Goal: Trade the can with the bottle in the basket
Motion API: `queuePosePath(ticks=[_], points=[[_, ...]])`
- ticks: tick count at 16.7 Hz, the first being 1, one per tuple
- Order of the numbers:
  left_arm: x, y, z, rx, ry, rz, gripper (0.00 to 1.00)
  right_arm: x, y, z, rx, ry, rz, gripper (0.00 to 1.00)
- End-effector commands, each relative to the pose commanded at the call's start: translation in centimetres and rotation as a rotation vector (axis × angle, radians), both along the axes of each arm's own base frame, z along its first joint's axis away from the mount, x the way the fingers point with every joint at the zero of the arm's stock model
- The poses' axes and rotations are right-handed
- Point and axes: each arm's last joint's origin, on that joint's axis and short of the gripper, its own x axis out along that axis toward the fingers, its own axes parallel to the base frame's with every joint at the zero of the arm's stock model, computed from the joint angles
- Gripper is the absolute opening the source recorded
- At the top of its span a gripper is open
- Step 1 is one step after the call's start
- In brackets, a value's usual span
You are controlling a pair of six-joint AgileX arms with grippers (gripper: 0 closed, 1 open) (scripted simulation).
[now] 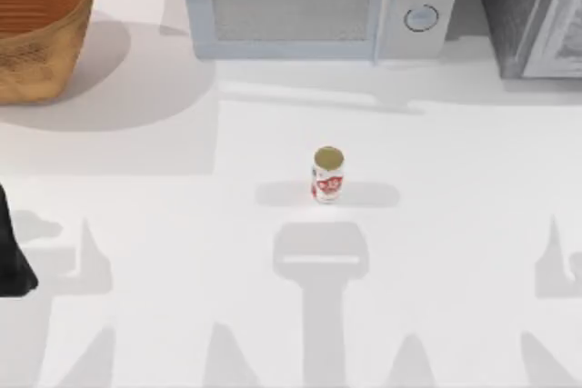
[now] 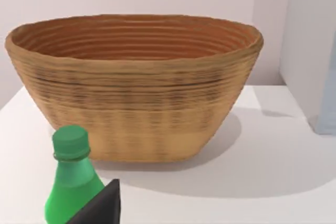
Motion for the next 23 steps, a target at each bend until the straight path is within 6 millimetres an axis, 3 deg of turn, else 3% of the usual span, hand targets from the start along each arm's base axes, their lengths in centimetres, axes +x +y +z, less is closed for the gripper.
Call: queuePosePath(ticks=[12,17,23], points=[[4.9,3.5,-1.3,0.006,0.093,-0.011,1.00,0.0,0.0,0.0,0.000,0.000,0.000,1.00],[6.6,6.0,-3.5,0.005,0.116,-0.024,1.00,0.0,0.0,0.0,0.000,0.000,0.000,1.00],[7.1,8.4,-6.8,0.001,0.137,-0.034,1.00,0.0,0.0,0.0,0.000,0.000,0.000,1.00]])
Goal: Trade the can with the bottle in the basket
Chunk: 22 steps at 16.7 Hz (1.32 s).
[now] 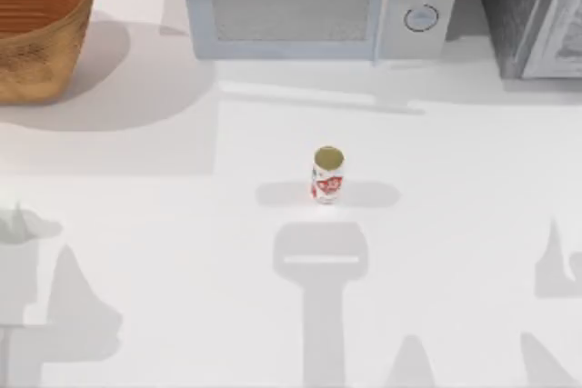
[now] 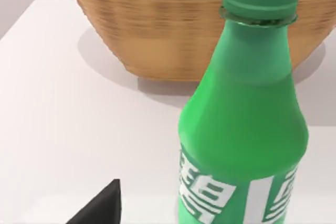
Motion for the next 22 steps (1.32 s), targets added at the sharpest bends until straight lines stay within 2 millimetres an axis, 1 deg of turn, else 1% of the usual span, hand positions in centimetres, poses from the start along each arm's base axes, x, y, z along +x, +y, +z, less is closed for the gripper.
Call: queuePosePath(ticks=[4,11,13,19,20,22], points=[[-0.2,0.7,-1.3,-0.004,0.008,-0.003,1.00,0.0,0.0,0.0,0.000,0.000,0.000,1.00],[-0.2,0.6,-1.4,-0.006,0.012,-0.005,1.00,0.0,0.0,0.0,0.000,0.000,0.000,1.00],[0.7,0.8,-1.6,-0.004,0.009,-0.003,1.00,0.0,0.0,0.0,0.000,0.000,0.000,1.00],[5.2,0.7,-2.5,-0.004,0.009,-0.003,1.00,0.0,0.0,0.0,0.000,0.000,0.000,1.00],[5.6,0.7,-2.6,-0.004,0.009,-0.003,1.00,0.0,0.0,0.0,0.000,0.000,0.000,1.00],[5.7,0.6,-2.6,-0.004,0.009,-0.003,1.00,0.0,0.0,0.0,0.000,0.000,0.000,1.00]])
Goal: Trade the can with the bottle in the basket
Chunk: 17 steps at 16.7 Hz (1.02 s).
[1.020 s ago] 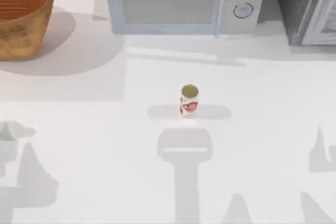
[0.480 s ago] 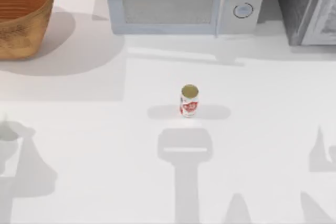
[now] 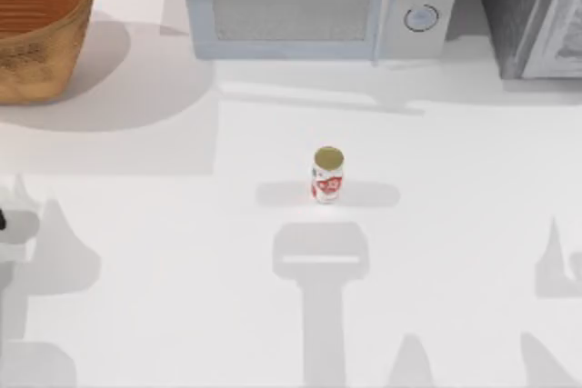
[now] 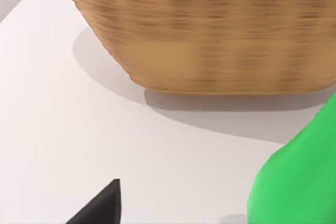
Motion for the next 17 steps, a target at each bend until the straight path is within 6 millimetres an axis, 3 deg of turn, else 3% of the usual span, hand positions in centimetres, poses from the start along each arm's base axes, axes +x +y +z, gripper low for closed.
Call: queuePosePath(ticks=[2,15,17], points=[[0.00,0.00,0.00,0.000,0.000,0.000,1.00,0.00,0.00,0.00,0.000,0.000,0.000,1.00],[0.00,0.00,0.00,0.000,0.000,0.000,0.02,0.00,0.00,0.00,0.000,0.000,0.000,1.00],[0.00,0.00,0.00,0.000,0.000,0.000,0.00,0.00,0.00,0.00,0.000,0.000,0.000,1.00]])
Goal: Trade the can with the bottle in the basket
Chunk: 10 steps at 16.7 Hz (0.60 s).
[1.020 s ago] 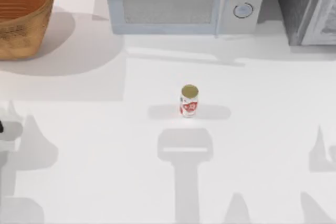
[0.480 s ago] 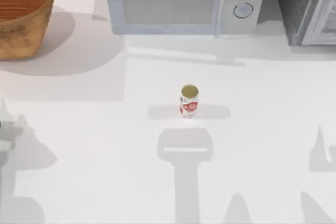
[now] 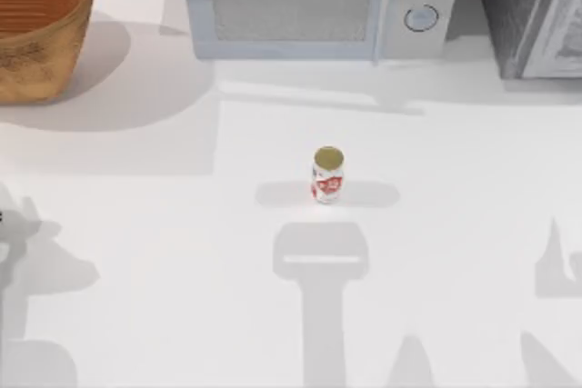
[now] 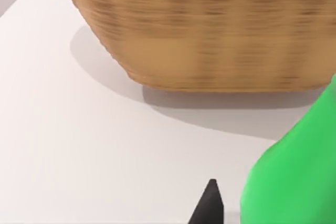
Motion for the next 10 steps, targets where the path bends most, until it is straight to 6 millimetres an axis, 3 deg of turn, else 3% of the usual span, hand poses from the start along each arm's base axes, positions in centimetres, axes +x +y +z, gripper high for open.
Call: queuePosePath(ticks=[8,10], points=[[-0.01,0.01,0.03,0.001,-0.001,0.000,0.00,0.00,0.00,0.00,0.000,0.000,0.000,1.00],[0.72,0.58,0.87,0.022,-0.045,0.021,0.00,0.00,0.00,0.00,0.000,0.000,0.000,1.00]])
